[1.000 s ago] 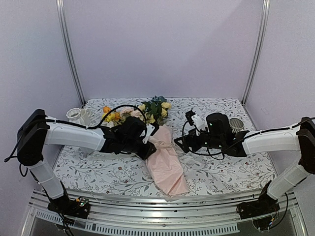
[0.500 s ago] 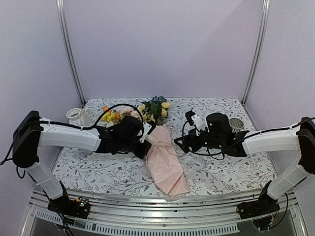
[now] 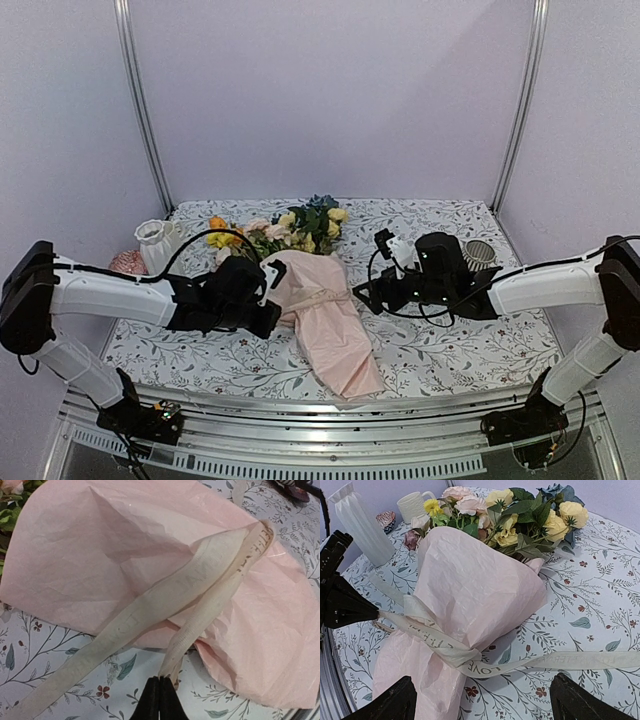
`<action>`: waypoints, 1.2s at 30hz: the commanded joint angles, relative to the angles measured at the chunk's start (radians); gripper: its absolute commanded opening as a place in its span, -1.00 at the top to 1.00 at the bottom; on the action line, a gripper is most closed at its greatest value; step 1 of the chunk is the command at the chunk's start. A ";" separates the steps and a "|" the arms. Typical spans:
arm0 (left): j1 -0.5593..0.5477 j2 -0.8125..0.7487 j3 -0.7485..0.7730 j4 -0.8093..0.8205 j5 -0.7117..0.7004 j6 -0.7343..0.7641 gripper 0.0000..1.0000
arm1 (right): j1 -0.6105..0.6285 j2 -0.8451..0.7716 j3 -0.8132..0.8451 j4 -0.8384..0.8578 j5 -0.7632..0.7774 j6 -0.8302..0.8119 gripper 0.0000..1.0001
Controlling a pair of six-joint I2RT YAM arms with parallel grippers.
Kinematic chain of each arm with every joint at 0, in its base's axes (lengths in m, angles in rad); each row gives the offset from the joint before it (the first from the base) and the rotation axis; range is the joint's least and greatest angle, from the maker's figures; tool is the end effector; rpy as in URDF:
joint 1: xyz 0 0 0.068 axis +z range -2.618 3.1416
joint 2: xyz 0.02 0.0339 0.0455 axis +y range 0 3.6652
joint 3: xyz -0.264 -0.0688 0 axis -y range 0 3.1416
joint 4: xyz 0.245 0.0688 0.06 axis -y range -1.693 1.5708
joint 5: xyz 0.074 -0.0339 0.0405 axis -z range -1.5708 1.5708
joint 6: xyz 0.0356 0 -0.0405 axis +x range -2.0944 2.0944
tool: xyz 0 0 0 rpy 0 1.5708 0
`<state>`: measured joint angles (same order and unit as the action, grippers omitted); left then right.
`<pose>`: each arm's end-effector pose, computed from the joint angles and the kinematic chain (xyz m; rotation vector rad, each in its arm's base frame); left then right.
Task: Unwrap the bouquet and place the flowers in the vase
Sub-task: Untie the half-tied ribbon from the folded wrapping paper.
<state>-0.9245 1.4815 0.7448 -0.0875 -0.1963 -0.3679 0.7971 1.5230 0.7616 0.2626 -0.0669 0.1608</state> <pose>0.1815 -0.2291 0.1763 0.5719 2.3393 -0.3784 0.2235 0.2322 0.1992 -0.7080 2.0141 0.6477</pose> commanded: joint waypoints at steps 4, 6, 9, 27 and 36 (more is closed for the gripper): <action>-0.010 -0.065 -0.021 0.036 0.018 -0.010 0.54 | -0.007 0.013 0.019 0.013 -0.025 0.013 -0.89; -0.011 -0.073 -0.014 0.042 0.032 -0.002 0.34 | -0.006 0.013 0.018 0.009 -0.024 0.014 -0.89; -0.013 -0.079 -0.001 0.048 0.044 0.016 0.18 | -0.006 0.012 0.018 0.009 -0.022 0.014 -0.89; -0.045 -0.040 0.099 0.049 0.040 0.105 -0.72 | -0.007 0.006 0.015 0.004 -0.017 0.010 -0.89; -0.061 -0.010 0.132 0.049 0.020 0.123 -0.84 | -0.006 0.003 0.014 0.003 -0.016 0.009 -0.89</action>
<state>-0.9661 1.4567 0.8490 -0.0532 -0.1654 -0.2668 0.7971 1.5257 0.7616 0.2623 -0.0845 0.1646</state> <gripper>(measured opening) 0.917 0.946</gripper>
